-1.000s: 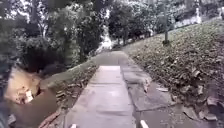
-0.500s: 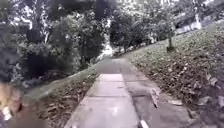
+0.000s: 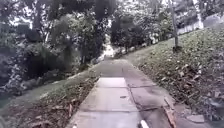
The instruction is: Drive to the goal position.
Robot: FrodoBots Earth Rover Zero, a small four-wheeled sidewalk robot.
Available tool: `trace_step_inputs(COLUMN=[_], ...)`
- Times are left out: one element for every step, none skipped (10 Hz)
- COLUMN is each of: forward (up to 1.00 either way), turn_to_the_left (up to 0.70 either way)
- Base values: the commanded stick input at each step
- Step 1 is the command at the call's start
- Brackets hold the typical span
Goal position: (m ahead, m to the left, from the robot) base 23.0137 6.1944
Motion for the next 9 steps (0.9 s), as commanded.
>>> trace_step_inputs(forward=[0.85,0.85,0.85,0.85,0.85,0.85,0.85,0.85,0.85], turn_to_the_left=[0.00,0.00,-0.06,-0.23,-0.31,-0.31,-0.22,-0.10,-0.01])
